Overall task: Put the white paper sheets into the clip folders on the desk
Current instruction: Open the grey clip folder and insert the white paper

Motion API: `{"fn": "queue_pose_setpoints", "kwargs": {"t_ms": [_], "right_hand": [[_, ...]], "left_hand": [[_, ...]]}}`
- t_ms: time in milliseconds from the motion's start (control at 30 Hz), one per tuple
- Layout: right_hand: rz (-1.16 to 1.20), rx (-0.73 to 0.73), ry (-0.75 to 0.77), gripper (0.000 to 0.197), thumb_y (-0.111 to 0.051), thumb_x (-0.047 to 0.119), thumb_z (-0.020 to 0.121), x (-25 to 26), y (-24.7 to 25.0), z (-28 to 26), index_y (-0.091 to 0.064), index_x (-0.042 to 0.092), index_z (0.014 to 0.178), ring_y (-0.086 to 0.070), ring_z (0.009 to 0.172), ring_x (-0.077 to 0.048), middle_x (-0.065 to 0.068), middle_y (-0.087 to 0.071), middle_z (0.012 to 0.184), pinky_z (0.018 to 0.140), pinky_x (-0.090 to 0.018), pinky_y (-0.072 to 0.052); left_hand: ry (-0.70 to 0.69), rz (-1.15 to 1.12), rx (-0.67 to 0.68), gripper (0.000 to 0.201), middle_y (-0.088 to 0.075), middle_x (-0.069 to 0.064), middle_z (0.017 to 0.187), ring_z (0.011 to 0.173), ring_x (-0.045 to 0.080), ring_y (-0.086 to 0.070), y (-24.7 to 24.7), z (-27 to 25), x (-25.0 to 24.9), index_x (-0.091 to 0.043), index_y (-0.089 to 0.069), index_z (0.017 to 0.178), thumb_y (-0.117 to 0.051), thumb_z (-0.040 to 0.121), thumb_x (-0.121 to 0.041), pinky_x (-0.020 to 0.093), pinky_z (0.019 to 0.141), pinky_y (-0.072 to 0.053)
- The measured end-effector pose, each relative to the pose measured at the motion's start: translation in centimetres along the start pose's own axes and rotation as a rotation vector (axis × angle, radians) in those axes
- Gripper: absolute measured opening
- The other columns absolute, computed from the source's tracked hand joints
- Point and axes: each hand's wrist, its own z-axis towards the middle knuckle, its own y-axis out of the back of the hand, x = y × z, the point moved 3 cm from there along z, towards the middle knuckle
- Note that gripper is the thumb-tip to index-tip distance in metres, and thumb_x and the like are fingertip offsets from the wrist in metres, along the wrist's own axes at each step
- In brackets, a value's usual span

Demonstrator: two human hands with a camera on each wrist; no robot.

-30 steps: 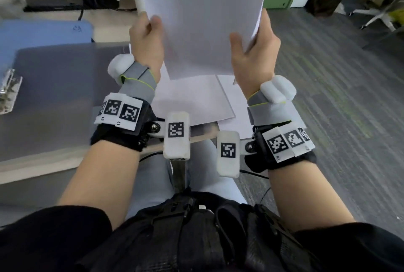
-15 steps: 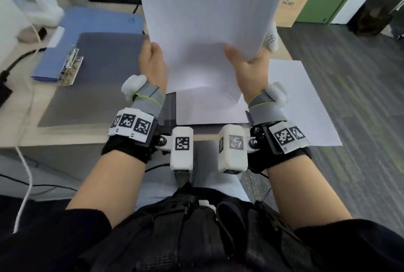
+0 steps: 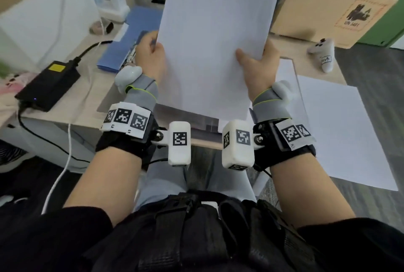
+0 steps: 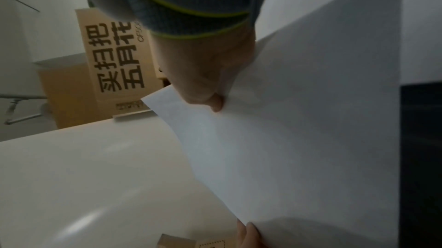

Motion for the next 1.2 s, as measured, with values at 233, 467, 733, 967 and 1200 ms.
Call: {"fn": "queue_pose_setpoints", "kwargs": {"t_ms": [233, 467, 733, 967, 1200], "right_hand": [[-0.203, 0.024, -0.145, 0.028, -0.066, 0.008, 0.075, -3.3, -3.6, 0.2, -0.065, 0.009, 0.103, -0.064, 0.086, -0.025, -0.01, -0.07, 0.1, 0.084, -0.039, -0.055], [-0.299, 0.091, -0.256, 0.028, -0.065, 0.01, 0.076, -5.1, -5.7, -0.4, -0.066, 0.01, 0.104, -0.06, 0.081, -0.023, -0.002, -0.064, 0.088, 0.07, -0.027, -0.048], [-0.352, 0.129, -0.306, 0.024, -0.062, 0.009, 0.078, -5.7, -8.2, -0.7, -0.063, 0.009, 0.102, -0.058, 0.081, -0.025, -0.005, -0.063, 0.09, 0.075, -0.032, -0.053], [-0.388, 0.151, -0.323, 0.024, -0.061, 0.011, 0.079, -5.9, -9.9, -1.1, -0.06, 0.009, 0.103, -0.061, 0.085, -0.027, -0.006, -0.066, 0.098, 0.079, -0.034, -0.054], [-0.464, 0.187, -0.288, 0.04, -0.062, 0.013, 0.081, -6.0, -10.3, -1.4, -0.05, 0.007, 0.119, -0.051, 0.084, -0.021, -0.006, -0.059, 0.116, 0.07, -0.024, -0.04]], "left_hand": [[0.113, 0.231, 0.119, 0.02, -0.057, 0.009, 0.1, 0.092, 0.024, -0.051, 2.5, 1.6, 4.3, -0.021, -0.062, 0.091, -0.043, 0.09, -0.02, 0.023, 0.074, -0.041], [0.23, 0.511, -0.065, 0.04, -0.046, 0.016, 0.139, 0.126, 0.037, -0.044, 6.3, 3.1, 7.8, -0.022, -0.051, 0.133, -0.042, 0.095, -0.026, 0.038, 0.108, -0.036], [0.279, 0.475, 0.044, 0.033, -0.054, 0.018, 0.133, 0.11, 0.036, -0.052, 7.6, 4.0, 10.7, -0.014, -0.06, 0.121, -0.035, 0.098, -0.015, 0.032, 0.096, -0.039], [0.293, 0.278, 0.092, 0.04, -0.053, 0.016, 0.136, 0.125, 0.032, -0.048, 8.3, 3.6, 11.1, -0.004, -0.052, 0.131, -0.037, 0.094, 0.0, 0.029, 0.105, -0.037], [0.293, 0.179, 0.144, 0.044, -0.057, 0.018, 0.131, 0.123, 0.027, -0.053, 8.4, 3.1, 11.2, 0.0, -0.049, 0.132, -0.043, 0.089, 0.009, 0.036, 0.111, -0.038]]}}
